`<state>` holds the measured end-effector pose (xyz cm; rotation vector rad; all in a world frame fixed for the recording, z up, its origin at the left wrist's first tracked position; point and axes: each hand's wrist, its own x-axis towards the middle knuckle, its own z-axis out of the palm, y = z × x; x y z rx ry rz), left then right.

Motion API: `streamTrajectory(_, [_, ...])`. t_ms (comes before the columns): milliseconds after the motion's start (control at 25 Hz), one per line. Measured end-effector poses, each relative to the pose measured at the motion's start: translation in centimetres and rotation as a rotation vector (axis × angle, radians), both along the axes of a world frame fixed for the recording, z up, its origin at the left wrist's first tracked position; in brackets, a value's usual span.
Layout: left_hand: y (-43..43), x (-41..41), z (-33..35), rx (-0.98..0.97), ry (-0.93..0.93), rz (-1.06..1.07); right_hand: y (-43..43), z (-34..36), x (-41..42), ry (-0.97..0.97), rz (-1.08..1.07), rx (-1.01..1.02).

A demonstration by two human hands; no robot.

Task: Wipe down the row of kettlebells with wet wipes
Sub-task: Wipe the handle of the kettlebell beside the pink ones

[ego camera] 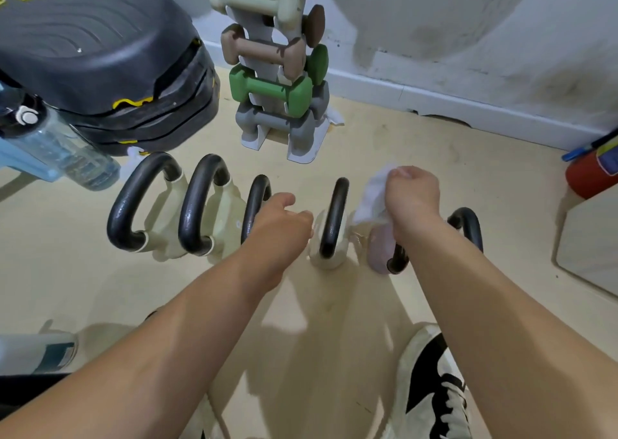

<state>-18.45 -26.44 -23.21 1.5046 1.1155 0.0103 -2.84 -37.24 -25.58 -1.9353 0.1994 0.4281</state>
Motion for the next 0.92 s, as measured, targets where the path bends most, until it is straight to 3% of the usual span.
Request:
streamTrajectory(120, [-0.4, 0.3, -1.6, -0.003, 0.031, -0.1, 1.4, -0.6, -2.1, -0.132, 0.103, -0.076])
streamTrajectory(280, [0.2, 0.2, -4.7, -0.008, 0.049, -0.182, 3.8, -4.0, -8.0, -0.153, 0.493, -0.114])
streamTrajectory(480, [1.0, -0.2, -7.0, -0.072, 0.073, -0.211, 6.4, -6.3, -5.2, -0.338, 0.604, -0.294])
streamTrajectory(640, [1.3, 0.3, -7.3, -0.144, 0.064, -0.157, 8.1, -4.9, 1.5, 0.02, 0.634, -0.339])
streamTrajectory(720, [1.4, 0.5, -7.4, -0.153, 0.06, -0.15, 7.8, -4.6, 1.3, 0.071, 0.602, -0.295])
streamTrajectory(920, [1.7, 0.3, -7.4, -0.13, 0.052, -0.156, 4.3, -7.1, -8.1, -0.42, 0.722, -0.347])
